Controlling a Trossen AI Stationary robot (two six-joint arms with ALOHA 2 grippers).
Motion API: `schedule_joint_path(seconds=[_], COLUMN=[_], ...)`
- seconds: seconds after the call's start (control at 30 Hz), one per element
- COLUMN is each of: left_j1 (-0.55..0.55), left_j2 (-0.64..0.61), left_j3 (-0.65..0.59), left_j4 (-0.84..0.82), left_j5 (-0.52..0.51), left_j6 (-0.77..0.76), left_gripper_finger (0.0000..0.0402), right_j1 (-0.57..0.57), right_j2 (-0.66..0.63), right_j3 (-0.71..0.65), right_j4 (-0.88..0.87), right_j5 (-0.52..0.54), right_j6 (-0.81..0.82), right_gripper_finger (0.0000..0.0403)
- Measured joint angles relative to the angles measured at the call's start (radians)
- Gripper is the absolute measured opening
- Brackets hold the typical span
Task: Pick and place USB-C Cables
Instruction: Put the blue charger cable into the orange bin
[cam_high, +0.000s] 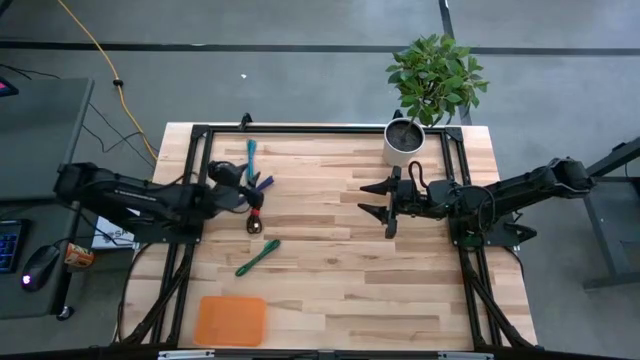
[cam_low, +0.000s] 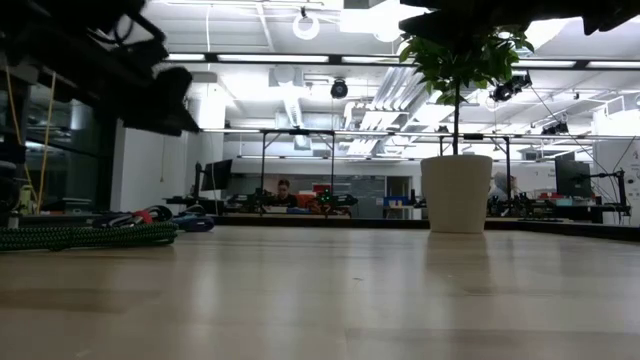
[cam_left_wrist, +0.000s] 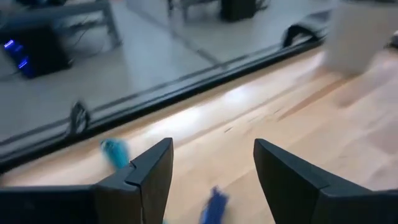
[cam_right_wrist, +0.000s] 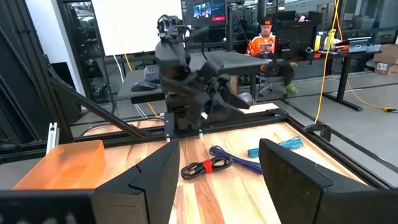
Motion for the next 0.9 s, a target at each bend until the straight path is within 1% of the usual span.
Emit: schedule_joint_path(seconds=[0.07,0.2,0.3,0.37,0.47,0.6,0.73,0.9], left_j1=[0.05,0.181,0.266,0.298,0.324,0.335,0.335,0.355], left_j2=[0.039,0.106,0.16,0.196,0.252,0.317,0.37,0.415], left_j3=[0.012,0.014,0.014,0.013,0.013,0.013,0.013,0.013], left_j4=[-0.064,-0.141,-0.144,-0.116,-0.065,0.015,0.041,0.05], left_j5=[0.026,0.15,0.201,0.208,0.202,0.203,0.19,0.191], left_j6=[-0.081,-0.184,-0.216,-0.214,-0.18,-0.181,-0.183,-0.226], left_gripper_finger=[0.0198,0.0186,0.0177,0.0172,0.0171,0.017,0.017,0.017], right_j1=[0.0,0.0,0.0,0.0,0.0,0.0,0.0,0.0], right_j2=[0.0,0.0,0.0,0.0,0.0,0.0,0.0,0.0], right_j3=[0.0,0.0,0.0,0.0,0.0,0.0,0.001,0.001], right_j4=[0.0,0.0,0.0,0.0,0.0,0.0,0.0,0.0], right_j5=[0.0,0.0,0.0,0.0,0.0,0.0,0.0,0.0], right_j6=[0.004,0.024,0.026,0.026,0.026,0.026,0.026,0.026], right_gripper_finger=[0.0211,0.0211,0.0211,0.0211,0.0211,0.0211,0.0211,0.0211])
